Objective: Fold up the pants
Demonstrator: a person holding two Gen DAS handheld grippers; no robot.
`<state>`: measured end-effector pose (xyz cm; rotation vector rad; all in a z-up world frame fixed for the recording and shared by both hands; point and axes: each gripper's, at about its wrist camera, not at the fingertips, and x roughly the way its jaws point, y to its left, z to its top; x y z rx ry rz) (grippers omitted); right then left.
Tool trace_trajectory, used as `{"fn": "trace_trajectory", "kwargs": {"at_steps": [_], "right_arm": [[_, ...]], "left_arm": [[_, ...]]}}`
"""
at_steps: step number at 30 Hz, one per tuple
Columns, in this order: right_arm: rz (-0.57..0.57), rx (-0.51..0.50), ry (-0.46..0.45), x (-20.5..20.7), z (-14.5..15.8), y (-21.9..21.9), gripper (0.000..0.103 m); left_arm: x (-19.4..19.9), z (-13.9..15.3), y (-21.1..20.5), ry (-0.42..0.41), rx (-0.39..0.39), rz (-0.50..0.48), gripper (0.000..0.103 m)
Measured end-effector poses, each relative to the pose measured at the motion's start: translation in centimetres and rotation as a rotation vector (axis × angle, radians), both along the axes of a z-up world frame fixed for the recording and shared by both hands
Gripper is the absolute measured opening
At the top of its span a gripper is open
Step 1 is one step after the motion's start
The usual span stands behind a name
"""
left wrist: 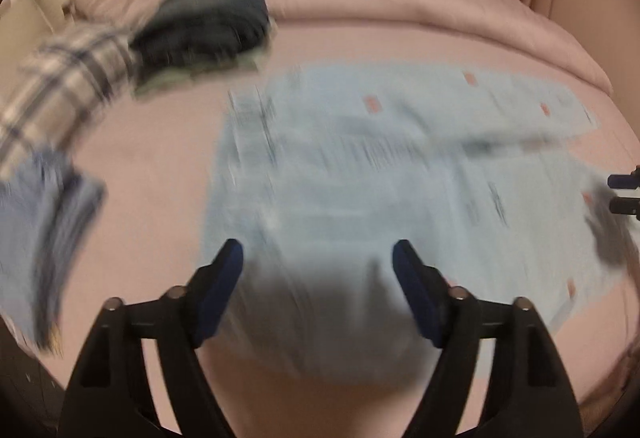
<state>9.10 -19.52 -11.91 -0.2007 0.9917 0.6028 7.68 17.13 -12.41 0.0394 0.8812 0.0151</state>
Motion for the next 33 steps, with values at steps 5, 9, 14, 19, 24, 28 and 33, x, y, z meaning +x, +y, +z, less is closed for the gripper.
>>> {"fn": "trace_trajectory", "kwargs": {"at_steps": [5,9,14,19,24,28,33], "right_arm": [[0.043,0.031,-0.065,7.1,1.5,4.5,0.059],[0.079,0.005,-0.060,12.9,1.1,7.5,0.059],[0.122,-0.055,-0.062,18.5,1.2,9.5,0.059],[0.214,-0.098,0.013,22.4,0.0,11.3,0.067],[0.255,-0.171,0.150,23.6,-2.9,12.0,0.065],[0.306,-0.150,0.124,21.1,-1.8,12.3,0.010],[0.281,-0.178,0.051,20.2,-0.2,12.6,0.008]], "left_arm": [[8.5,0.6,2.4,0.002,0.026,0.007,0.079],[13.5,1.0,4.8,0.043,-0.010,-0.022,0.079],[17.4,-0.2,6.3,0.110,-0.017,-0.088,0.079],[19.5,-2.0,6.9,0.231,-0.051,-0.207,0.078],[20.5,-3.4,6.9,0.337,-0.065,-0.274,0.066],[20.0,-2.2,6.6,0.321,-0.061,-0.300,0.036],[19.7,-2.6,5.4,0.310,-0.010,-0.269,0.036]]}}
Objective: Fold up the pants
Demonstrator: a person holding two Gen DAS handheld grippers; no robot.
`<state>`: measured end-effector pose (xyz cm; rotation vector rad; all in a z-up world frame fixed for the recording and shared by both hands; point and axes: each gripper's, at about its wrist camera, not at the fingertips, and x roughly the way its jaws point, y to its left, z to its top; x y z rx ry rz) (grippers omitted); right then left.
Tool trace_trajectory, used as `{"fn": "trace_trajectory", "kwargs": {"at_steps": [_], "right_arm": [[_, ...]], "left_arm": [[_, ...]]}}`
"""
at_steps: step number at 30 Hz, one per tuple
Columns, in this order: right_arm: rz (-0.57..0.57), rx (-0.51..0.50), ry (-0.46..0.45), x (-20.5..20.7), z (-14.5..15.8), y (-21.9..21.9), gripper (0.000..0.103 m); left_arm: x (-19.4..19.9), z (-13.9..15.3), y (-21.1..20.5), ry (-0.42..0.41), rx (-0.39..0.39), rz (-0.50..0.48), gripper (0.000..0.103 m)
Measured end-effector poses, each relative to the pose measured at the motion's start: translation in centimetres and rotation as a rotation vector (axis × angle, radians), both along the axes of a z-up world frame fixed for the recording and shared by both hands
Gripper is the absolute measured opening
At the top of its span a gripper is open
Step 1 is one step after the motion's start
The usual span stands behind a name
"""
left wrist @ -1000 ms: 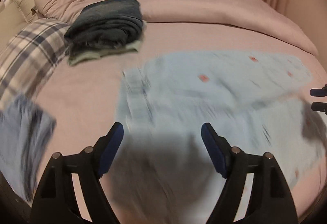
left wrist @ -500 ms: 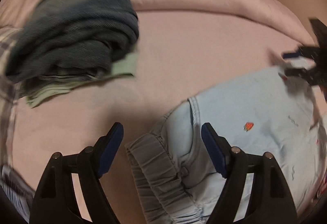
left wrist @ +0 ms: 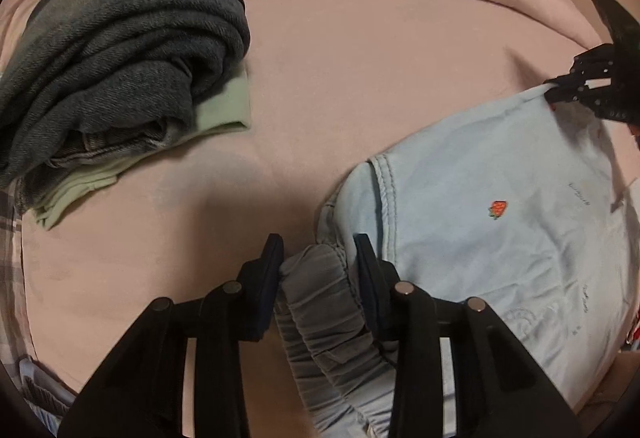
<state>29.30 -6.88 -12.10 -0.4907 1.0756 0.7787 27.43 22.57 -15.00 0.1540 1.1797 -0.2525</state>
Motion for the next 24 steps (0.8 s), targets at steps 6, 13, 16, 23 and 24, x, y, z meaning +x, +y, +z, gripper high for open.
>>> {"fn": "trace_trajectory", "kwargs": {"at_steps": [6,13,16,23,24], "right_arm": [[-0.074,-0.091,-0.015,0.4,-2.3,2.2,0.008],[-0.120,-0.015,-0.161,-4.9,4.4,0.2,0.008],[-0.120,-0.003,-0.247,-8.5,7.1,-0.7,0.008],[-0.078,-0.010,-0.434,-17.6,10.4,-1.5,0.008],[-0.070,-0.009,-0.453,-18.5,11.0,-1.6,0.008]], "left_arm": [[-1.0,0.4,-3.4,-0.031,0.161,0.002,0.032],[-6.0,6.0,-4.7,-0.218,0.163,0.060,0.029],[-9.7,8.6,-5.0,-0.320,0.178,0.051,0.029],[-17.8,11.4,-7.2,-0.517,0.290,-0.009,0.029],[-18.8,11.2,-6.3,-0.545,0.310,-0.022,0.029]]}}
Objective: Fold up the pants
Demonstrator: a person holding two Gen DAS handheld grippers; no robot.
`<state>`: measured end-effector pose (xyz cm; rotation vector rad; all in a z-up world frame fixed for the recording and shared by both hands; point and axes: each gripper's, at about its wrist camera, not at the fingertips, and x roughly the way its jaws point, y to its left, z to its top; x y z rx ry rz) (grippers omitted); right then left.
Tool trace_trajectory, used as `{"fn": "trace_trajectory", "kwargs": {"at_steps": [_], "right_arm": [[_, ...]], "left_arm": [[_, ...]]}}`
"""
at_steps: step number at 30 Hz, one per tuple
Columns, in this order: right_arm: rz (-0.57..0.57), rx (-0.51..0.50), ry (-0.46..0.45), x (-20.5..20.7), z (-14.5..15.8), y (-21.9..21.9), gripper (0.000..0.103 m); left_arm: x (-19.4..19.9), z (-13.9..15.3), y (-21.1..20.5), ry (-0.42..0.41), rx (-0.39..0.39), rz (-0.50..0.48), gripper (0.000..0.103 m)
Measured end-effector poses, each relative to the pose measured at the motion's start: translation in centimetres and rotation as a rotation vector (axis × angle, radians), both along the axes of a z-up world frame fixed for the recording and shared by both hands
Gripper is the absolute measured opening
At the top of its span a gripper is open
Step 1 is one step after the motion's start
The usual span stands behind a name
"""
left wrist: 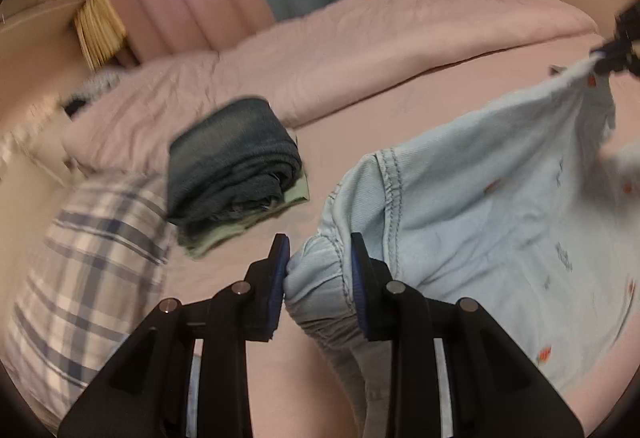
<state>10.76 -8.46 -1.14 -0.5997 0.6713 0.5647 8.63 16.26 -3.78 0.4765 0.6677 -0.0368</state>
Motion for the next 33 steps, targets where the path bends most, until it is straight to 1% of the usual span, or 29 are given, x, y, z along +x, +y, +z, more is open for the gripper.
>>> {"fn": "trace_trajectory", "kwargs": {"at_steps": [2,4,5,7,8,9,10,11,12,14,15,18,19,20,22,23,24,25,26,27,28,29,30,31,32,33], "right_arm": [[0.017,-0.002,-0.037,-2.7,0.5,-0.4,0.008],[0.043,-0.030,-0.061,-5.4,0.2,-1.0,0.008],[0.054,-0.051,-0.066,-6.8,-0.4,-1.1,0.008],[0.112,-0.072,-0.045,-9.5,-1.6,-1.1,0.008],[0.133,-0.087,-0.020,-10.8,-2.7,-0.9,0.008],[0.156,-0.109,-0.003,-11.7,-3.8,-0.8,0.008],[0.178,-0.134,0.010,-12.5,-5.2,-0.3,0.008],[0.189,-0.153,0.044,-13.0,-6.8,0.2,0.008],[0.197,-0.171,0.072,-13.4,-8.1,0.3,0.008],[0.213,-0.222,0.089,-13.8,-10.8,1.4,0.008],[0.218,-0.244,0.086,-13.9,-11.5,1.7,0.008],[0.208,-0.250,0.079,-13.3,-11.8,1.9,0.008],[0.203,-0.238,0.076,-13.3,-11.4,1.6,0.008],[0.192,-0.217,0.070,-12.9,-10.7,1.5,0.008],[0.188,-0.217,0.083,-13.1,-10.8,1.6,0.008],[0.187,-0.222,0.087,-13.3,-11.3,1.6,0.008],[0.185,-0.224,0.090,-13.6,-12.0,1.6,0.009],[0.191,-0.232,0.116,-13.8,-12.9,1.6,0.019],[0.190,-0.244,0.150,-13.9,-14.2,1.7,0.022],[0.172,-0.236,0.147,-13.9,-14.8,1.6,0.022],[0.163,-0.213,0.151,-13.8,-14.6,1.4,0.023],[0.145,-0.169,0.179,-13.3,-14.0,0.9,0.027],[0.131,-0.114,0.219,-12.7,-13.2,0.3,0.032],[0.121,-0.009,0.285,-11.9,-12.0,-0.9,0.046],[0.111,0.070,0.321,-11.3,-10.9,-2.0,0.059],[0.088,0.150,0.346,-10.4,-9.9,-3.3,0.064]], "left_arm": [[-2.9,-0.3,-0.5,-0.035,0.033,-0.026,0.029],[-4.9,-1.2,-0.5,-0.032,0.040,-0.043,0.029],[-5.8,-2.0,-0.7,-0.032,0.059,-0.053,0.029],[-8.1,-4.3,-0.8,-0.029,0.125,-0.087,0.030],[-9.1,-5.2,-1.1,-0.017,0.145,-0.102,0.030],[-9.9,-6.7,-1.1,0.016,0.154,-0.121,0.030],[-10.5,-7.8,-1.2,0.032,0.177,-0.125,0.030],[-10.8,-8.8,-1.3,0.043,0.205,-0.125,0.030],[-11.0,-10.2,-1.3,0.060,0.256,-0.127,0.030],[-11.2,-11.7,-1.4,0.068,0.310,-0.129,0.030],[-11.2,-12.3,-1.3,0.069,0.326,-0.125,0.030],[-11.0,-12.1,-1.1,0.045,0.320,-0.107,0.030],[-11.0,-11.9,-1.0,0.030,0.321,-0.101,0.033],[-11.0,-12.0,-0.8,0.032,0.325,-0.100,0.033],[-11.4,-12.9,-0.8,0.059,0.347,-0.096,0.037],[-11.5,-13.4,-0.7,0.069,0.354,-0.095,0.038],[-11.8,-13.7,-0.8,0.077,0.359,-0.091,0.041],[-12.1,-13.8,-0.7,0.076,0.369,-0.075,0.047],[-12.3,-13.8,-0.6,0.082,0.364,-0.058,0.051],[-12.5,-13.5,-0.3,0.089,0.344,-0.041,0.063],[-12.9,-13.0,0.3,0.096,0.304,-0.025,0.073],[-13.4,-12.2,0.8,0.091,0.265,-0.013,0.076],[-13.9,-11.7,1.0,0.081,0.242,-0.003,0.076],[-14.1,-11.2,1.4,0.078,0.222,0.012,0.076],[-14.3,-10.5,1.6,0.071,0.194,0.030,0.076],[-14.5,-10.1,1.5,0.063,0.164,0.036,0.076]]}}
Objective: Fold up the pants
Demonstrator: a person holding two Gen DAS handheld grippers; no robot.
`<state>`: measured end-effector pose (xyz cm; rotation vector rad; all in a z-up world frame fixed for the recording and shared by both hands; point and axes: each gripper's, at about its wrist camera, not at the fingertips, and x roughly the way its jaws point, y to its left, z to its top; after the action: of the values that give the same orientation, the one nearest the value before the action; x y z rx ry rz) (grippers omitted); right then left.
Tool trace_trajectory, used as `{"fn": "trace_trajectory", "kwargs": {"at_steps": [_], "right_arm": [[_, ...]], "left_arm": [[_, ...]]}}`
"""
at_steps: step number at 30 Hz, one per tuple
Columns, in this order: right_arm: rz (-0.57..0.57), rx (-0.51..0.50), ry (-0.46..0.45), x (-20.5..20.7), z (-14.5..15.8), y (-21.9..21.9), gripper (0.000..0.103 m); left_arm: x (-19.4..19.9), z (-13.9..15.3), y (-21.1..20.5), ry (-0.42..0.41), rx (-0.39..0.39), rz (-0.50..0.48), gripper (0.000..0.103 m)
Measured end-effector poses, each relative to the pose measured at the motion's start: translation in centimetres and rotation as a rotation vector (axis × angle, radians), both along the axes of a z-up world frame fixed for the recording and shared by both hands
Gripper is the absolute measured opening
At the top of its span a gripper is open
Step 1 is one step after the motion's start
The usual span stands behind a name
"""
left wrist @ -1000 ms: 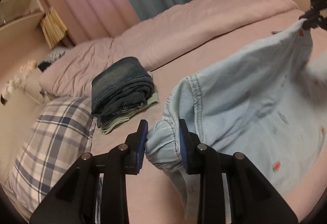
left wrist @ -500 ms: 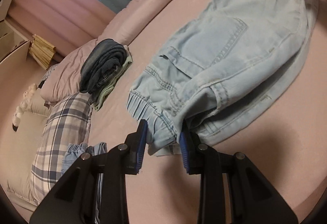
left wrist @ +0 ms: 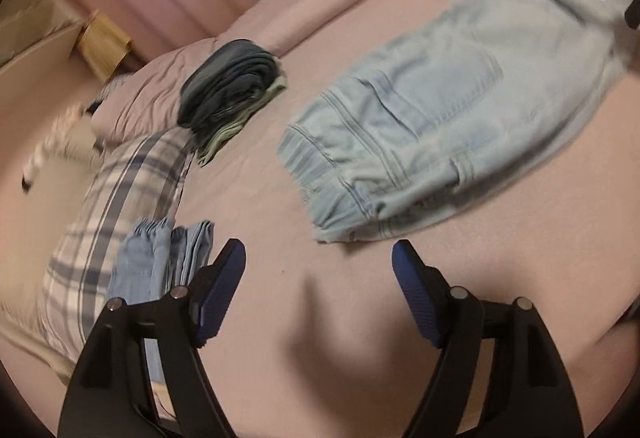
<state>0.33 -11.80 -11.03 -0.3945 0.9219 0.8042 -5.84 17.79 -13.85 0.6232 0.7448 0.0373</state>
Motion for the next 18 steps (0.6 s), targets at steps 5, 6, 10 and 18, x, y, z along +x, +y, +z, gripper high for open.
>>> {"fn": "trace_trajectory", "kwargs": {"at_steps": [5,6,10,18], "right_arm": [[-0.339,0.242,0.106,7.2,3.3,-7.9,0.069],[-0.417,0.249,0.131,8.8,3.2,-9.1,0.069],[-0.665,0.246,0.278,16.5,1.2,-12.5,0.069],[-0.790,0.215,0.358,25.2,-0.9,-12.1,0.069]], "left_arm": [[1.6,2.4,-4.2,0.012,-0.254,-0.076,0.076],[2.3,2.7,-5.6,0.028,-0.304,-0.106,0.075],[5.1,2.6,-12.2,0.133,-0.507,-0.228,0.075],[10.4,0.3,-23.7,0.337,-0.687,-0.361,0.073]]}}
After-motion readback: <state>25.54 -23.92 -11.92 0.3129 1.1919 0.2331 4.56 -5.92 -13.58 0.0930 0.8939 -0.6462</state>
